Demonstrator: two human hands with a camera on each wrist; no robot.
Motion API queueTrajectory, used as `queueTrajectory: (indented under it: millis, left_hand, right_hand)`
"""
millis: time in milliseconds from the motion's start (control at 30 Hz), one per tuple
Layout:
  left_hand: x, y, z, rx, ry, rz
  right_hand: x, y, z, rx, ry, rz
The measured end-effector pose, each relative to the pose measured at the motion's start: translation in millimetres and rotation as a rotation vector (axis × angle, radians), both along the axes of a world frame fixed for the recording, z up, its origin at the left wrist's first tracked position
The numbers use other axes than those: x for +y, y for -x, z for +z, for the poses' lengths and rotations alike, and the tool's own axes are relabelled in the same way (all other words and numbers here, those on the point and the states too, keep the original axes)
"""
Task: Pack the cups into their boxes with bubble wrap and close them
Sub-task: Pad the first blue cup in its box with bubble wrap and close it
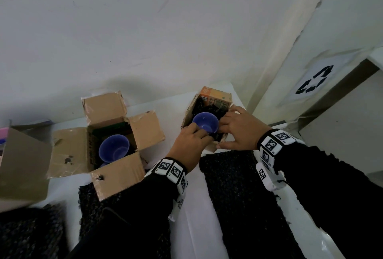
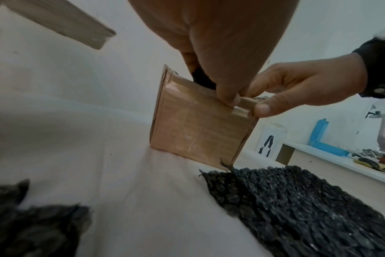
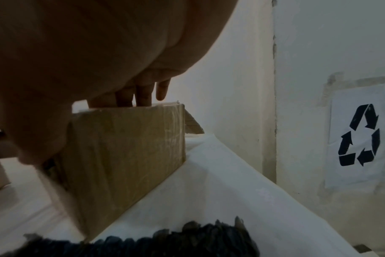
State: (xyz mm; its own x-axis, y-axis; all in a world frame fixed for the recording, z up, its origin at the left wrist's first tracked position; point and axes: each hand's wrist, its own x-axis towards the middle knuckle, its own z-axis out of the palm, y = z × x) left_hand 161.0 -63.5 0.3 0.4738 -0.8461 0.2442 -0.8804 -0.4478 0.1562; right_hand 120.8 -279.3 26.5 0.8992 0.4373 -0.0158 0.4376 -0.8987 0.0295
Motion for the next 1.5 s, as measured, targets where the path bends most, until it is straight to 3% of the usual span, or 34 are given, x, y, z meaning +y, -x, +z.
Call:
queueTrajectory:
  millis: [67,267,633,800,900,967,1033,1167,1367,1500]
  left_hand:
    - [0.3,-1.6,-0.5,0.015,0.05,0.059]
    - [0.9,-3.4,6.0,-0.192,-0.012,0.101]
    - [-0.8,-12.1,3.3,-0.117,-0.047,-0.021]
    - [1.8,-11.2,8.6,-0.092,-0.119,0.01]
    - [2.7,-8.5,11.3,-0.08,-0.168,-0.045]
    - [2.6,-5.7,8.4,-0.053,-0.173,-0.058]
    - [3.4,-2.8,3.5,-0.001,-0.144,-0.033]
    - [3.8,-2.7,2.2,-0.018,-0.121,-0.029]
    - [-0.7,-1.5,5.7,-0.065,-0.1,-0.024]
    - [-3.8,7.2,5.0,-0.013,-0.12,-0.011]
  right_hand:
    - [3.0,3.8,-3.4,-0.024,0.029,-0.013]
    - [8.3,7.4,-5.0,-0.02,0.058,-0.077]
    - [20.8,11.3,-7.9,-0.027,-0.023,-0.114]
    - [17.8,10.3,-7.3,0.025,-0.024,-0.158]
    - [11.5,4.2,-2.4,0.168,-0.267,-0.197]
    - [6.2,-2.3,-1.4,0.103,-0.337,-0.214]
    - [0.6,-8.5,0.5,0.009,-0.181,-0.263]
    - [0.4,-17.3,6.2,0.077,0.108,-0.331]
    - [3.3,-25.1,-1.3,0.103,0.153,-0.323]
    - [-1.0,-23.1,-2.7,-0.105,0.133,-0.287]
